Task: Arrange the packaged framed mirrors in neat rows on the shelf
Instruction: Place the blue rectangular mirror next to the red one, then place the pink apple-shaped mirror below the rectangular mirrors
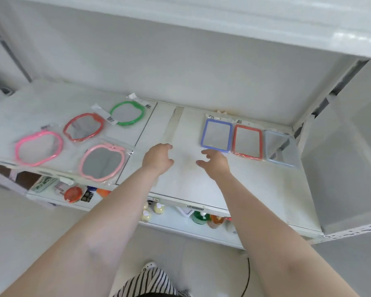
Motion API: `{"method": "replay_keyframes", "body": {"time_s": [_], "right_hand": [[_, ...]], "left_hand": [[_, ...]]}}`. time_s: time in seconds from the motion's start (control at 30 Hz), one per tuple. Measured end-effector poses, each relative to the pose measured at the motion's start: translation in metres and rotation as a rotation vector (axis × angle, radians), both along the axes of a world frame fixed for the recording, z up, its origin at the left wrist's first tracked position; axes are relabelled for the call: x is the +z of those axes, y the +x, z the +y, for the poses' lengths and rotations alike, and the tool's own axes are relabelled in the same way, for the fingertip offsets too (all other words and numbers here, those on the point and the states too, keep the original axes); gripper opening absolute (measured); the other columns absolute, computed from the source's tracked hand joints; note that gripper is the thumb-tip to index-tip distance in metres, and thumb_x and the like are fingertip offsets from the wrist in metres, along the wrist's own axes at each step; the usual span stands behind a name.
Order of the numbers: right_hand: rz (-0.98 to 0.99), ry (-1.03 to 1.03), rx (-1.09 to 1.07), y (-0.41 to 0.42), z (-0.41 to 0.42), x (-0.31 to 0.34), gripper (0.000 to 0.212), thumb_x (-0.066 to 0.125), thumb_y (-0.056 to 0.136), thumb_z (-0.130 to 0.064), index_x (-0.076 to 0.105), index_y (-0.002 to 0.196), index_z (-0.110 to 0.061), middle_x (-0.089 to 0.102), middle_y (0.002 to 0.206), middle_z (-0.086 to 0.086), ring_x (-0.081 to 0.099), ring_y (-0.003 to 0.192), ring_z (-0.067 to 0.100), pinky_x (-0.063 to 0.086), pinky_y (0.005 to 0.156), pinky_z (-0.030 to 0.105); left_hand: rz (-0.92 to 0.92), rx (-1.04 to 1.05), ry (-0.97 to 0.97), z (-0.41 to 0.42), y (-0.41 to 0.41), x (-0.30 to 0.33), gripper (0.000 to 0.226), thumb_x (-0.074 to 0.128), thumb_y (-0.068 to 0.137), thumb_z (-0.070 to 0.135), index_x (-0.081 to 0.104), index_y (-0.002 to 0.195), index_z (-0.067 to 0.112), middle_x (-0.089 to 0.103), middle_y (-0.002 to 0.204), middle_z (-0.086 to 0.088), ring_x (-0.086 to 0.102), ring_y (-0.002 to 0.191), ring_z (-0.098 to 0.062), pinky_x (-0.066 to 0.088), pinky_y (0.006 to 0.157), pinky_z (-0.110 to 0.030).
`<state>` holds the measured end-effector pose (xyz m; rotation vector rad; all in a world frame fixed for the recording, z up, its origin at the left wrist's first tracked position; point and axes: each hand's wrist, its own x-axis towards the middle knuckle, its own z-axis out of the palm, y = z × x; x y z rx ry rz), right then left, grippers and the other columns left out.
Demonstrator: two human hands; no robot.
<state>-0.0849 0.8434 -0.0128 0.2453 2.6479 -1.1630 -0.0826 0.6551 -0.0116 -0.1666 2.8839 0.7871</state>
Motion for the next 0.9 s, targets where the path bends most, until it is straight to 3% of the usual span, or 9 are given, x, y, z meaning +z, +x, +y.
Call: {"method": "replay_keyframes", "body": {"time_s": [0.17, 0.47, 0.63, 0.77, 0.9], "right_hand": [[0.025, 0.006, 0.116, 0.016, -0.059, 0.005, 0.045, 0.068, 0.085, -0.027, 0.058, 0.128, -0.020, 0.058, 0.129, 0.006, 0.056, 0.087, 0.017, 0.047, 0.074, 0.026], [0.027, -0.012, 0.180, 0.046, -0.200, 0.003, 0.043, 0.069, 0.084, -0.025, 0.060, 0.125, -0.020, 0.059, 0.125, 0.005, 0.056, 0.075, 0.020, 0.043, 0.068, 0.025], [0.022, 0.020, 0.228, 0.067, -0.303, -0.001, 0.043, 0.069, 0.084, -0.022, 0.060, 0.126, -0.017, 0.060, 0.115, 0.002, 0.054, 0.083, 0.016, 0.042, 0.065, 0.019], [0.023, 0.073, 0.275, 0.081, -0.372, -0.003, 0.047, 0.068, 0.086, -0.025, 0.057, 0.131, -0.017, 0.061, 0.122, 0.005, 0.059, 0.109, 0.022, 0.045, 0.091, 0.026], [0.046, 0.106, 0.294, 0.087, -0.416, -0.005, 0.047, 0.070, 0.085, -0.026, 0.057, 0.130, -0.019, 0.062, 0.124, 0.006, 0.061, 0.108, 0.021, 0.046, 0.088, 0.027]], "left_hand": [[0.014, 0.044, 0.007, -0.053, 0.030, 0.005, 0.053, 0.062, 0.085, 0.015, 0.050, 0.137, 0.016, 0.054, 0.140, -0.006, 0.049, 0.130, -0.025, 0.039, 0.108, -0.032], [0.002, 0.048, -0.039, -0.188, 0.075, 0.001, 0.050, 0.055, 0.087, 0.011, 0.052, 0.136, 0.021, 0.056, 0.138, -0.005, 0.051, 0.127, -0.028, 0.041, 0.104, -0.034], [0.044, 0.052, -0.037, -0.283, 0.100, 0.005, 0.052, 0.061, 0.082, 0.008, 0.055, 0.133, 0.018, 0.058, 0.135, -0.008, 0.053, 0.126, -0.028, 0.044, 0.103, -0.037], [0.018, 0.064, -0.044, -0.352, 0.114, 0.003, 0.056, 0.063, 0.082, 0.009, 0.051, 0.136, 0.017, 0.055, 0.138, -0.008, 0.052, 0.126, -0.027, 0.045, 0.101, -0.035], [-0.001, 0.077, -0.041, -0.401, 0.123, 0.002, 0.057, 0.063, 0.084, 0.009, 0.048, 0.138, 0.018, 0.053, 0.142, -0.006, 0.053, 0.127, -0.028, 0.045, 0.102, -0.037]]}}
